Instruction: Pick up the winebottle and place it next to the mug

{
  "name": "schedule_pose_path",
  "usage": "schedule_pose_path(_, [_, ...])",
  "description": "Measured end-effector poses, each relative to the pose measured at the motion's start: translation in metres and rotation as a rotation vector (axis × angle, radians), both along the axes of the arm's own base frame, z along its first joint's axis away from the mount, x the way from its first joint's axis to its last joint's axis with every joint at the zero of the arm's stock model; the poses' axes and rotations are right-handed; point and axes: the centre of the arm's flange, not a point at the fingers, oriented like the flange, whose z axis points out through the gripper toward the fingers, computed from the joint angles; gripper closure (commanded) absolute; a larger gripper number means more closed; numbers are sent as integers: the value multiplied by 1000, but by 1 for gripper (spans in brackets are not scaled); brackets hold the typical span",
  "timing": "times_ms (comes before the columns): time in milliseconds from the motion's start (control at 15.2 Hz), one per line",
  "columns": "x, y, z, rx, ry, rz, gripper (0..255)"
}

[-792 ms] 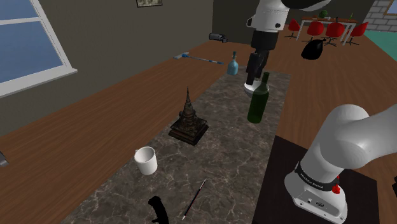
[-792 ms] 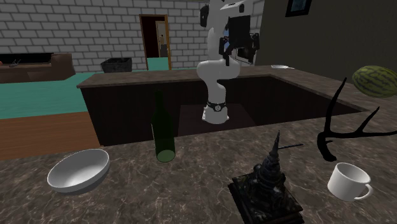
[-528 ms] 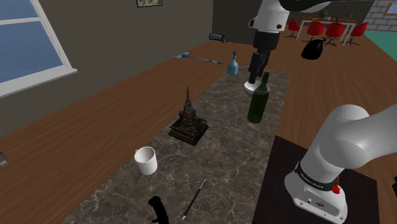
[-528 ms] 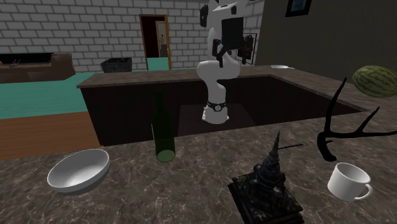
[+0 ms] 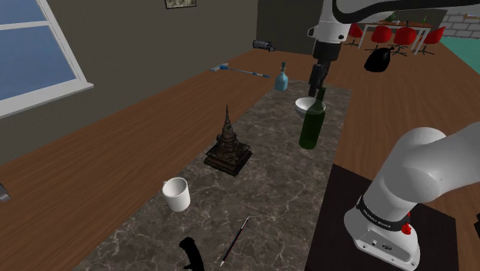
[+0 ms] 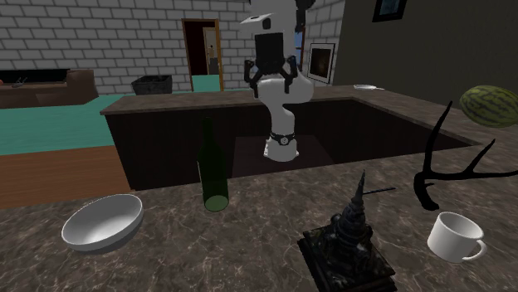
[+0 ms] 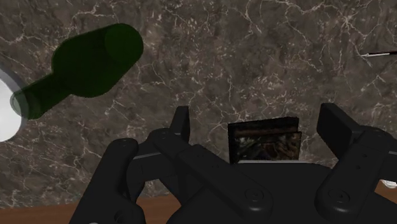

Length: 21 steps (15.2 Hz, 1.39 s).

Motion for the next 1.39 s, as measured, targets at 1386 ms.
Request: schedule_pose_path(1386, [36,-184,-70,-57,-21,40,0])
